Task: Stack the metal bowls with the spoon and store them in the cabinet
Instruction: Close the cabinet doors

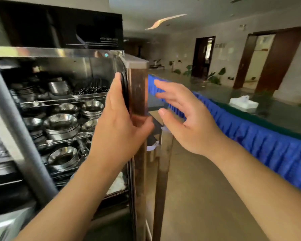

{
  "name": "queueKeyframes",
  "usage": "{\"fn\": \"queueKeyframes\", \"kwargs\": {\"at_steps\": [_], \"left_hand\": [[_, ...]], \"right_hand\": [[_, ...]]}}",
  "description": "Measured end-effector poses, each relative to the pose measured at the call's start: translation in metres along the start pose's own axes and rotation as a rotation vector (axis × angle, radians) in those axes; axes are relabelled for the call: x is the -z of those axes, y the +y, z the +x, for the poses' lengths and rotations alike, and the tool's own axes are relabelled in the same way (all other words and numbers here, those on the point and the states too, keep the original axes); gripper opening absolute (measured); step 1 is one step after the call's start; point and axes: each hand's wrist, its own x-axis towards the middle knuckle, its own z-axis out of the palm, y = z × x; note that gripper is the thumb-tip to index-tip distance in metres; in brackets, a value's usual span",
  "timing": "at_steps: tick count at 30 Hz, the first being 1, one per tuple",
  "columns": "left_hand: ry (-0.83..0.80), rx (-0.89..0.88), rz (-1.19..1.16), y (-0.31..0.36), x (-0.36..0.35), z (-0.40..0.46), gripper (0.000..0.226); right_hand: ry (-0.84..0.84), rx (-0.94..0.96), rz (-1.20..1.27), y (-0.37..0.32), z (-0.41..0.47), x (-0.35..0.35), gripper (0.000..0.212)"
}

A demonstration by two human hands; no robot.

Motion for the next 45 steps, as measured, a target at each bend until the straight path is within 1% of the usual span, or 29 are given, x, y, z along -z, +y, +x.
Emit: {"fn": "queueKeyframes", "kwargs": {"at_steps": [3,6,9,12,14,15,17,21,23,25,29,33,35,37,41,43,45], "left_hand": [[0.046,0.073,0.083,-0.012,0.029,-0.010,0.097],[0.069,0.123,0.141,-0.026,0.055,-0.016,0.086],[0.110,0.165,0.207,-0.041,0.075,-0.017,0.077],[0.126,0.233,0.276,-0.059,0.097,-0.019,0.066],[0.138,0.268,0.319,-0.071,0.112,-0.019,0.063],[0.142,0.279,0.331,-0.078,0.120,-0.019,0.059],[0.146,0.303,0.347,-0.091,0.134,-0.018,0.049],[0.175,0.365,0.444,-0.126,0.154,-0.014,0.043],[0.181,0.402,0.481,-0.146,0.161,-0.009,0.039],[0.175,0.436,0.501,-0.167,0.169,-0.004,0.034],[0.189,0.467,0.555,-0.208,0.184,0.006,0.035],[0.184,0.449,0.594,-0.258,0.200,0.016,0.035],[0.188,0.447,0.615,-0.283,0.208,0.022,0.038],[0.192,0.436,0.627,-0.310,0.216,0.030,0.041],[0.156,0.383,0.601,-0.364,0.231,0.047,0.045],[0.113,0.382,0.606,-0.394,0.239,0.053,0.051],[0.064,0.397,0.614,-0.423,0.244,0.055,0.059]], "right_hand": [[-0.035,-0.125,0.047,0.022,-0.014,-0.033,0.056],[-0.153,-0.240,0.105,0.036,-0.028,-0.072,0.067],[-0.252,-0.288,0.195,0.037,-0.036,-0.108,0.081],[-0.265,-0.293,0.321,0.027,-0.033,-0.145,0.085],[-0.275,-0.283,0.351,0.018,-0.027,-0.167,0.085],[-0.284,-0.283,0.359,0.013,-0.023,-0.179,0.083],[-0.307,-0.302,0.361,0.005,-0.015,-0.201,0.070],[-0.371,-0.388,0.347,-0.005,-0.002,-0.248,0.037],[-0.406,-0.445,0.390,-0.009,0.007,-0.271,0.029],[-0.434,-0.479,0.439,-0.013,0.019,-0.293,0.026],[-0.506,-0.495,0.478,-0.016,0.044,-0.341,0.016],[-0.543,-0.521,0.509,-0.014,0.067,-0.400,0.029],[-0.565,-0.512,0.522,-0.012,0.079,-0.425,0.043],[-0.574,-0.494,0.512,-0.007,0.094,-0.452,0.047],[-0.603,-0.501,0.480,0.001,0.127,-0.498,0.045],[-0.605,-0.552,0.500,0.003,0.143,-0.520,0.046],[-0.581,-0.619,0.515,0.007,0.156,-0.538,0.039]]}}
